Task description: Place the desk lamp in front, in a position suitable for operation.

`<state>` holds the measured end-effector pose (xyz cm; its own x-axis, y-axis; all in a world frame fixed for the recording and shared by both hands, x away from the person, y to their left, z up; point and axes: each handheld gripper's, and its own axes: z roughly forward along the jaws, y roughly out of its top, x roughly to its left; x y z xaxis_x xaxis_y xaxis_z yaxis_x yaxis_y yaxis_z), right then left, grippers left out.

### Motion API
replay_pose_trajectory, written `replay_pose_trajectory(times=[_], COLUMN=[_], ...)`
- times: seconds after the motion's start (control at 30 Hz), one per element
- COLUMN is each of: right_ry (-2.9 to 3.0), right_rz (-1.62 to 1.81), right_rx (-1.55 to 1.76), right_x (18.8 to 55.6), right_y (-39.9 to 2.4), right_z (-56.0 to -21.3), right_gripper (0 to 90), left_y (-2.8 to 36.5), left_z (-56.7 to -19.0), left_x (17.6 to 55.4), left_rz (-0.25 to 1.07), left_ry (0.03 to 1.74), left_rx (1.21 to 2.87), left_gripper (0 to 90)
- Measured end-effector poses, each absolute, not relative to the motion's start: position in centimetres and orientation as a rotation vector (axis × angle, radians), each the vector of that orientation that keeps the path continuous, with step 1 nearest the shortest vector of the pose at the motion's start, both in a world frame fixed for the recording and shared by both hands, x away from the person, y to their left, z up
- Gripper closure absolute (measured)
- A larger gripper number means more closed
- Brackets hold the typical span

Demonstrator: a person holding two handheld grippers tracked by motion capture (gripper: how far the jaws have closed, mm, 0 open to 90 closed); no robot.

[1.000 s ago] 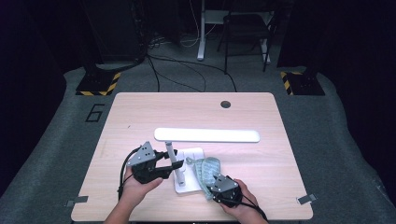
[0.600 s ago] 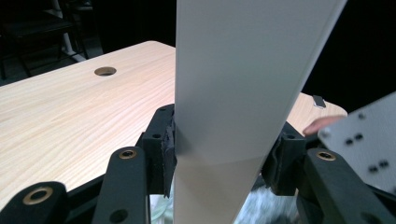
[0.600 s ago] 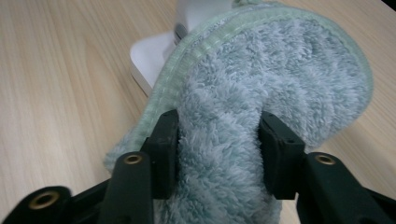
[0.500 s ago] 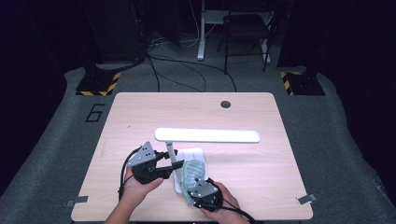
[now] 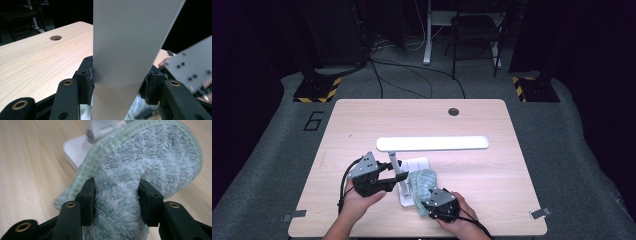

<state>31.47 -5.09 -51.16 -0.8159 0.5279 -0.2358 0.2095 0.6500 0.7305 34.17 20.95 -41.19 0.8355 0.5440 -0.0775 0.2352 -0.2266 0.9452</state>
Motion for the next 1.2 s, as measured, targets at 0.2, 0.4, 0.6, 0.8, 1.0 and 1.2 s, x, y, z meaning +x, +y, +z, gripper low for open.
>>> replay_pose_trajectory(times=[0.2, 0.4, 0.6, 0.8, 1.0, 1.2], right_ry=[2.409, 2.311, 2.241, 2.268, 2.368, 2.476], right_rz=[0.983, 0.945, 1.035, 1.044, 1.053, 1.095], right_rx=[0.644, 0.872, 1.053, 1.037, 1.046, 0.980], right_x=[32.3, 33.7, 34.8, 34.3, 33.1, 31.2], right_y=[-7.4, -9.7, -10.8, -9.8, -10.0, -10.1], right_z=[-51.2, -51.4, -51.8, -51.7, -51.2, -50.7], right_gripper=[55.3, 56.1, 56.0, 60.6, 62.5, 62.0], left_y=[20.8, 20.9, 20.4, 20.0, 19.8, 19.9], left_z=[-41.1, -41.2, -41.1, -41.0, -41.0, -41.0], left_x=[34.1, 34.2, 33.8, 33.5, 33.3, 33.3], left_rz=[0.325, 0.300, 0.303, 0.360, 0.386, 0.375], left_ry=[0.595, 0.591, 0.569, 0.580, 0.592, 0.594], left_rx=[1.822, 1.813, 1.829, 1.835, 1.839, 1.840], left_gripper=[52.4, 52.2, 52.3, 53.2, 53.6, 53.6])
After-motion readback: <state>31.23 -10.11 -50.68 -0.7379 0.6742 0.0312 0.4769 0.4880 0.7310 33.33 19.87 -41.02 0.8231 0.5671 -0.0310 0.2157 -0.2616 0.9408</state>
